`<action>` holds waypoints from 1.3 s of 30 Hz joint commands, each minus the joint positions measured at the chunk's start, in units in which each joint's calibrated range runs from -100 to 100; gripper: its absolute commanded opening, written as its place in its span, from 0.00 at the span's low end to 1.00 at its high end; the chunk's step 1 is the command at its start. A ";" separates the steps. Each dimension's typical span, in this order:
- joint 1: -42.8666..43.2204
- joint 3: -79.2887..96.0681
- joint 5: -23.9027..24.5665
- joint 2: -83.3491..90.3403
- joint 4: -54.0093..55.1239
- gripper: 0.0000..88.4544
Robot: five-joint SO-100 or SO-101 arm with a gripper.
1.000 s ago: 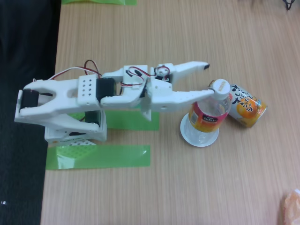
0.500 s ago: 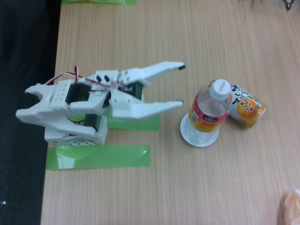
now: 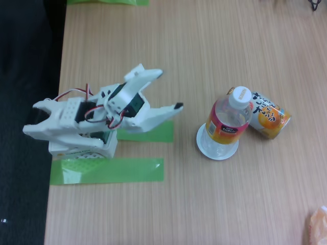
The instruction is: Pick up the plastic bottle and stand it up on the white place
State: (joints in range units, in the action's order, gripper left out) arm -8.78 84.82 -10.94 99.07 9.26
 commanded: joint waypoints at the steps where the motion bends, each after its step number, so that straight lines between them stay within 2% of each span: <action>1: -0.33 5.31 4.82 0.25 17.61 0.30; 9: -0.78 13.28 10.70 0.25 45.33 0.28; 17: -0.78 12.83 12.80 0.34 61.98 0.01; 26: -0.85 14.46 12.54 0.34 77.69 0.02; 39: -0.70 14.64 12.33 0.25 89.02 0.02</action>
State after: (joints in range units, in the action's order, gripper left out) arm -9.23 99.19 1.63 99.16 96.26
